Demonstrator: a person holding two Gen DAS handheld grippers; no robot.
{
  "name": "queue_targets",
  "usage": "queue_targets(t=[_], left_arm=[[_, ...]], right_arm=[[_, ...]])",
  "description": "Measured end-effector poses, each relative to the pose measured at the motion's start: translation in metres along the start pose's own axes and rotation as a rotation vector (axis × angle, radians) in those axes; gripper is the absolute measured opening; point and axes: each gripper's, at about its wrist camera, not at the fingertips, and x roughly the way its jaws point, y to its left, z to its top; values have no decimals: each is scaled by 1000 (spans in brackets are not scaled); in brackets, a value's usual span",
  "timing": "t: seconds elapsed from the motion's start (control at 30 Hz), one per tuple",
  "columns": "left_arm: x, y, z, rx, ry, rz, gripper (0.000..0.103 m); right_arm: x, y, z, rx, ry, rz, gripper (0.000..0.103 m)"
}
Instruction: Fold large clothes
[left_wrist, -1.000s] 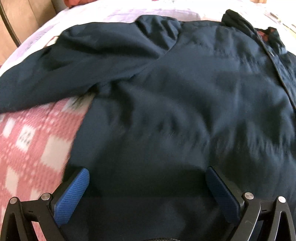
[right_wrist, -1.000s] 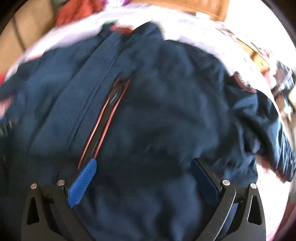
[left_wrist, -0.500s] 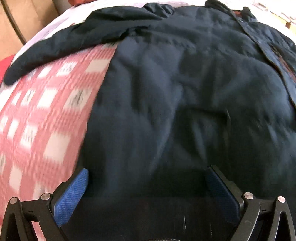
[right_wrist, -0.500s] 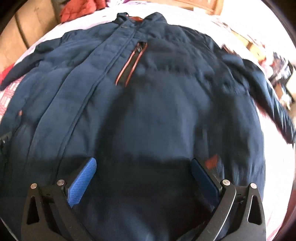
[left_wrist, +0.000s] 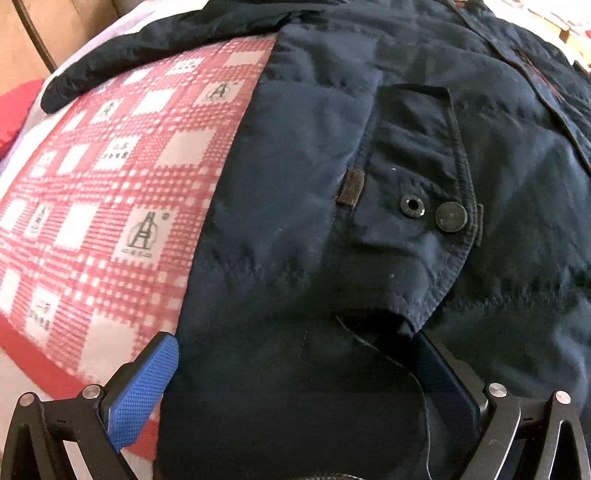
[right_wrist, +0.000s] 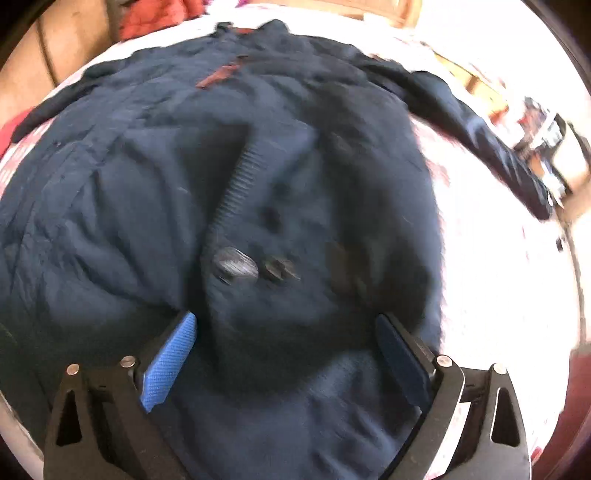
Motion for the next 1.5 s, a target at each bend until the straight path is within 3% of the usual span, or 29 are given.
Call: queue_targets(t=[0.07,0.13,0.2,0.4,0.5,0.6,0.7,0.77,0.83,0.9,1.0,1.17,1.27,1.4,1.5], left_arm=[[-6,-5,-7,7,-4,-17,103],[-8,-6,-21,23,-9,-14,103],[-10,2,-31,-1,-8,-15,103],[-13,44,-47,-127,34,2,103],[-24,35,-46,-83,18,39,103],[-28,20,-54,-18,10,32,103],[-25,29,-63,-60,34,8,103],[-25,44,-69,-109,46,2,103],[-26,56,-75,-125,52,8,103],[-27,64,-81,-114,58,21,103],[-28,71,-86,-108,59,33,103],[-31,74,-84,-91,79,43,103],[-45,76,-65,-72,69,70,103],[-99,75,-11,-6,-46,48,103],[-161,70,59,77,-173,54,103]], right_arm=[[-6,-6,-8,51,12,8,98],[-13,1,-21,15,7,61,98],[-16,-1,-36,-11,4,43,98],[-26,-90,-83,303,77,-59,98],[-41,-80,-84,233,66,-109,98],[-53,-45,-79,127,27,-35,98],[-50,-24,-91,26,38,-20,98],[-47,-49,-105,132,65,-16,98],[-49,-75,-118,215,94,-88,98],[-54,-81,-121,222,98,-82,99],[-59,-60,-111,83,90,-155,98],[-57,-66,-108,167,120,-116,98],[-68,-69,-94,115,124,-129,98],[-122,-86,-32,84,-20,-98,98],[-185,-107,36,59,-184,-93,98]])
